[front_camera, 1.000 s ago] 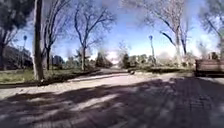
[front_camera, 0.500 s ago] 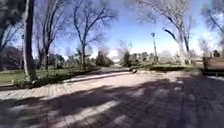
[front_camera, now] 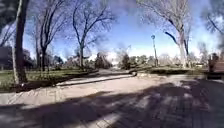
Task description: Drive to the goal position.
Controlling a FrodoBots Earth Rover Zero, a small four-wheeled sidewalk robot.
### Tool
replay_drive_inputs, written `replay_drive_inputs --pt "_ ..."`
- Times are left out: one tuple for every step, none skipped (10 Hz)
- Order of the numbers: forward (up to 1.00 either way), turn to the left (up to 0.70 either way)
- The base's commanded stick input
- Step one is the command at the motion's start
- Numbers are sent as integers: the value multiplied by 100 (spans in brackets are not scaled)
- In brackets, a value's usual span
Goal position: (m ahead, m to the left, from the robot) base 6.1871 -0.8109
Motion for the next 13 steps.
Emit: replay_drive_inputs --pt "100 0" --pt "100 0" --pt "100 0" --pt "100 0" --pt "100 0" --pt "100 0" --pt "100 0" --pt "100 0" --pt "100 0" --pt "100 0" --pt "100 0" --pt "100 0" --pt "100 0"
